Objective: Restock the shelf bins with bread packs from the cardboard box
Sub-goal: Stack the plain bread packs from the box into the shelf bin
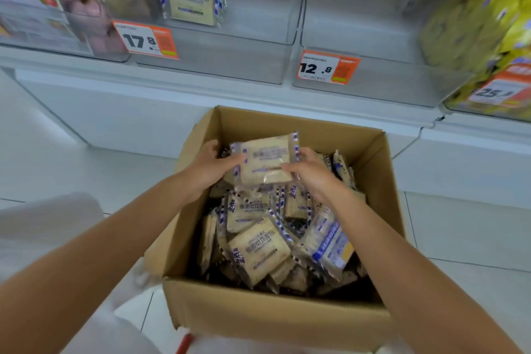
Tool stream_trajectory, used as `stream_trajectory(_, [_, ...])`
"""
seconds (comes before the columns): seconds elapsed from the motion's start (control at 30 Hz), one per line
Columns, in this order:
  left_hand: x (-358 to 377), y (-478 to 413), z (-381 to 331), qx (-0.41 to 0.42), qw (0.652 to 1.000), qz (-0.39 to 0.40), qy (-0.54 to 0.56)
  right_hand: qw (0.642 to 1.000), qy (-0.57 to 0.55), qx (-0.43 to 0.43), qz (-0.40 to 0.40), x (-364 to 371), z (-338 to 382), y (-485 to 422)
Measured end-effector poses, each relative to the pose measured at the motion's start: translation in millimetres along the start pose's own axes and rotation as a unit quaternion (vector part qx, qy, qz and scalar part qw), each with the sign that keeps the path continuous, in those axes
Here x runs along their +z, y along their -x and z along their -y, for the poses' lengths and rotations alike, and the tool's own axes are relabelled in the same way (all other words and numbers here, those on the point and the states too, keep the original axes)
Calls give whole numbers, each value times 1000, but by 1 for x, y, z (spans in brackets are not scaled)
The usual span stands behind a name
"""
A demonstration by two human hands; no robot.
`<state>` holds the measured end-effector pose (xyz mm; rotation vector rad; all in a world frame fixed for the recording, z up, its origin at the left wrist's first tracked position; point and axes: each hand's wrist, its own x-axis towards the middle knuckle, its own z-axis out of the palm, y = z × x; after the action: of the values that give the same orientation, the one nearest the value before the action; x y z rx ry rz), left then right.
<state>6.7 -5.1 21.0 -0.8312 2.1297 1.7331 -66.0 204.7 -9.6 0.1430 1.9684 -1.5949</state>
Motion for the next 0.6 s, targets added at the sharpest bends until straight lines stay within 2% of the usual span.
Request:
stream_trajectory(0.07, [17, 10, -7, -82, 979, 121, 145, 998, -51, 5, 35, -10, -2, 13])
stream_trajectory(0.1, [23, 12, -7, -97, 966, 159, 179, 999, -31, 5, 43, -12, -7, 17])
stream_trajectory(0.13, [24, 11, -5, -92, 964, 163, 190, 999, -7, 8, 47, -13, -12, 23])
stream_trajectory(0.27, [-7, 4, 7, -59, 976, 97, 186, 992, 89, 40, 77, -16, -46, 40])
stream_trajectory(0.43, [-38, -1, 16, -40, 978, 64, 193, 948, 253, 84, 174, 18, -76, 34])
stream_trajectory(0.6, [-38, 0, 20, -31, 978, 57, 196, 937, 309, 61, 149, 38, -72, 23])
